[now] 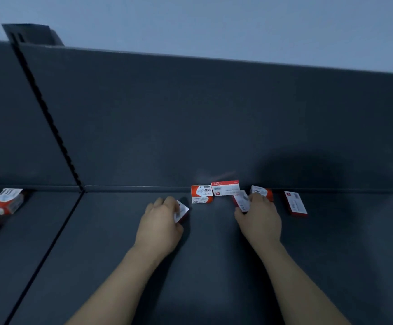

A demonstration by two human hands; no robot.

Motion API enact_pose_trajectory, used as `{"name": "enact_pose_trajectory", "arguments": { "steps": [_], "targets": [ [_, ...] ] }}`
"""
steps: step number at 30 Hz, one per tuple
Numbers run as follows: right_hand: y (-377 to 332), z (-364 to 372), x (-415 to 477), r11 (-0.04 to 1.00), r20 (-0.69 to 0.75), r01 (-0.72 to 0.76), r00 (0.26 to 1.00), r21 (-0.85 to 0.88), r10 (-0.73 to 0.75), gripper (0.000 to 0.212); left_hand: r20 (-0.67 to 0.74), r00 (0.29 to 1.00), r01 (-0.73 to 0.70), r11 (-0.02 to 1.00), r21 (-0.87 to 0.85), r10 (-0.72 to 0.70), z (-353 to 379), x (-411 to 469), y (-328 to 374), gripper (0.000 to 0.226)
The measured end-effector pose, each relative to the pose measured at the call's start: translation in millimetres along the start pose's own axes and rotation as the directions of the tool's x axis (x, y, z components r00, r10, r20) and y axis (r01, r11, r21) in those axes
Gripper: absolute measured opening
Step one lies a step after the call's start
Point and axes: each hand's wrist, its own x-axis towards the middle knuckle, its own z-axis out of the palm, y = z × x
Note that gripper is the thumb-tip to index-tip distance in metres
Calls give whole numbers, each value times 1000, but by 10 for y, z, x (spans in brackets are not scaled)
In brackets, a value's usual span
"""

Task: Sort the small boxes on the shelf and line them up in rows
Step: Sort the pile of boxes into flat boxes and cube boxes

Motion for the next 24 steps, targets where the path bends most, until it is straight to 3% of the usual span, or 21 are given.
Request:
{"name": "enact_pose_trajectory", "arguments": {
  "steps": [4,11,18,21,24],
  "targets": [
    [65,-147,-146,973,37,-39,999,226,31,35,-39,999,-8,1000,12,9,-16,-65,11,36],
    [-41,-381,-399,853,-90,140,990,502,-109,36,-27,1000,10,995,-95,-12,-96,-221,-32,38],
    [-675,-291,-643,747,-114,307,947,589,-299,35,-145,988,23,987,-162,-47,-536,-468,-417,41],
    [-996,-128,-829,696,-146,419,897,583,-417,37,-199,976,50,982,-182,-86,-806,-634,-686,36],
    [-1394,-40,-1066,655,-71,386,889,649,-453,37,-250,959,87,978,-190,-134,-1104,-855,-994,37]
  ]
}}
